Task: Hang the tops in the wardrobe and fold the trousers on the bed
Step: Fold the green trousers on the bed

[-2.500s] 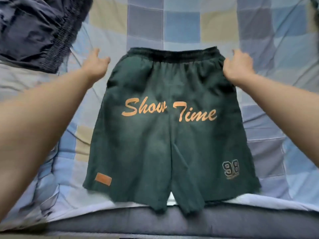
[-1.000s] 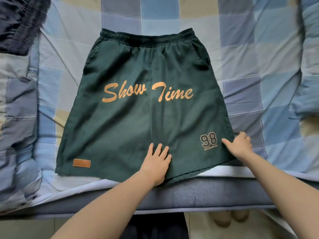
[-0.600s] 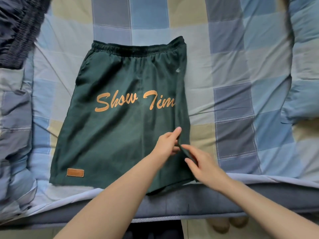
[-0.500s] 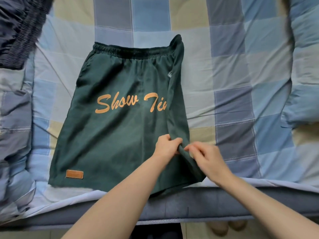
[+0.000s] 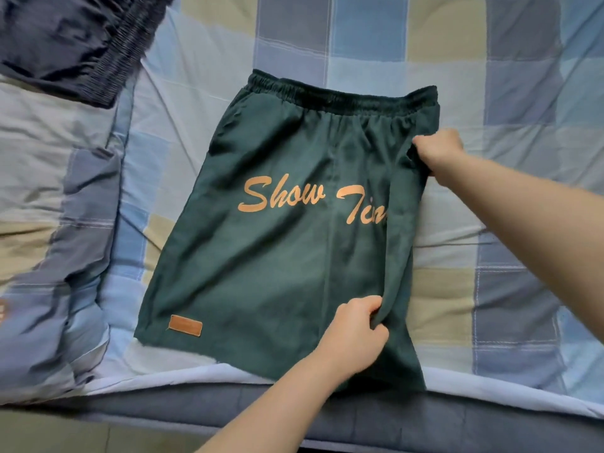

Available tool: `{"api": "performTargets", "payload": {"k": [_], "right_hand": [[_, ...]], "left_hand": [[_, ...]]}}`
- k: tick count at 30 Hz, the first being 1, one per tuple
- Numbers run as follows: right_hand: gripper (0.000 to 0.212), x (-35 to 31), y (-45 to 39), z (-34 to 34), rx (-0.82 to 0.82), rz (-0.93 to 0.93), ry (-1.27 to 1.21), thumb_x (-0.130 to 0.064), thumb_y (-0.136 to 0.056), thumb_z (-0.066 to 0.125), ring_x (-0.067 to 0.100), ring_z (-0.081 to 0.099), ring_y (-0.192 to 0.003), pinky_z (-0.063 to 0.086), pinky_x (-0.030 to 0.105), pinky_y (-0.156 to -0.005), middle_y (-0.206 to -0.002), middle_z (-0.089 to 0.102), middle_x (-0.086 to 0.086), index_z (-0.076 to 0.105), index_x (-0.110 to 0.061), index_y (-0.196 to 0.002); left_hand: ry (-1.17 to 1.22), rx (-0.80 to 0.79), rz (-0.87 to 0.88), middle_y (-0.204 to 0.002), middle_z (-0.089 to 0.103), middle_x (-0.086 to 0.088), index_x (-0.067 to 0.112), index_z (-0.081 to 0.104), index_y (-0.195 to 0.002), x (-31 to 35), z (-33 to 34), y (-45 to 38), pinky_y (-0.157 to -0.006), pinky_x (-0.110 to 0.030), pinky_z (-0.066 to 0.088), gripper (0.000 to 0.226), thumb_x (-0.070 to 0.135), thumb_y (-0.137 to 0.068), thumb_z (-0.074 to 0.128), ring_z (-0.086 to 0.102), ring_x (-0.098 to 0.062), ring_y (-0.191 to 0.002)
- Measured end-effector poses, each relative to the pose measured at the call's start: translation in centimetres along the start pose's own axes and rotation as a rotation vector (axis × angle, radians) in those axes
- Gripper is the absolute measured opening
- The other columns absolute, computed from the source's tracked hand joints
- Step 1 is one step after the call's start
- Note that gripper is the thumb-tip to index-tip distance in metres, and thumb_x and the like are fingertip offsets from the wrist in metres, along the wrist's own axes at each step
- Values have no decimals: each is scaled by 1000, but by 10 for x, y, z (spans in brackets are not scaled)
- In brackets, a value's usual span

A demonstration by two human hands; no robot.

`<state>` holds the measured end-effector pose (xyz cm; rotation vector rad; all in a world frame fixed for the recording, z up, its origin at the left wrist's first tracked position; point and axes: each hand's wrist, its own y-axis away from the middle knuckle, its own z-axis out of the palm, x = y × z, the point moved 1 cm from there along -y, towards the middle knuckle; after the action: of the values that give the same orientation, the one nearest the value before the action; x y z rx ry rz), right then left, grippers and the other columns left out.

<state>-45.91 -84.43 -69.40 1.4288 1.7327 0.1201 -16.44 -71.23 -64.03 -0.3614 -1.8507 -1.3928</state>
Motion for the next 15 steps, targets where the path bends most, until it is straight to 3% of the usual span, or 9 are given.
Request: {"api": "performTargets", "payload": {"k": [4, 6, 8, 11, 15], "right_hand": [[18, -41, 5, 21, 95, -7, -51, -20, -84, 52, 26, 56, -84, 50, 36, -70, -100, 57, 9, 54, -11, -99], [24, -64, 17, 39, 89, -90, -28, -29, -85, 51, 30, 58, -85, 52, 38, -69, -102, 59, 11, 54, -12, -101], [22, -88, 34, 64, 38, -160, -11, -34, -87, 50, 29, 57, -75, 51, 36, -61, -98, 57, 12, 51, -14, -96], [23, -123, 60, 106, -69, -198, -32, -34, -92, 47, 26, 56, -56, 51, 32, -50, -85, 58, 13, 46, -16, -79], [20, -157, 82, 155, -125, -214, -59, -33, -94, 47, 28, 65, -68, 55, 33, -56, -93, 60, 13, 47, -14, -85]], "left_hand": [[154, 24, -79, -72, 64, 3, 25, 61, -80, -40, -46, 25, -67, -35, 48, 19, 19, -73, 44, 53, -19, -67], [155, 120, -148, -68, 60, 3, 24, 61, -78, -73, -77, 41, -69, -35, 47, 13, 29, -76, 49, 49, -12, -65], [136, 258, -232, -64, 54, 0, 16, 63, -81, -102, -110, 62, -67, -35, 44, 28, 42, -75, 54, 46, -11, -63], [189, 391, -291, -61, 54, -5, 3, 63, -80, -139, -159, 90, -64, -30, 36, 30, 32, -84, 65, 45, -12, -63], [201, 490, -323, -73, 68, -17, 11, 66, -73, -173, -214, 111, -67, -33, 42, 25, 34, -80, 68, 56, -16, -66]]}}
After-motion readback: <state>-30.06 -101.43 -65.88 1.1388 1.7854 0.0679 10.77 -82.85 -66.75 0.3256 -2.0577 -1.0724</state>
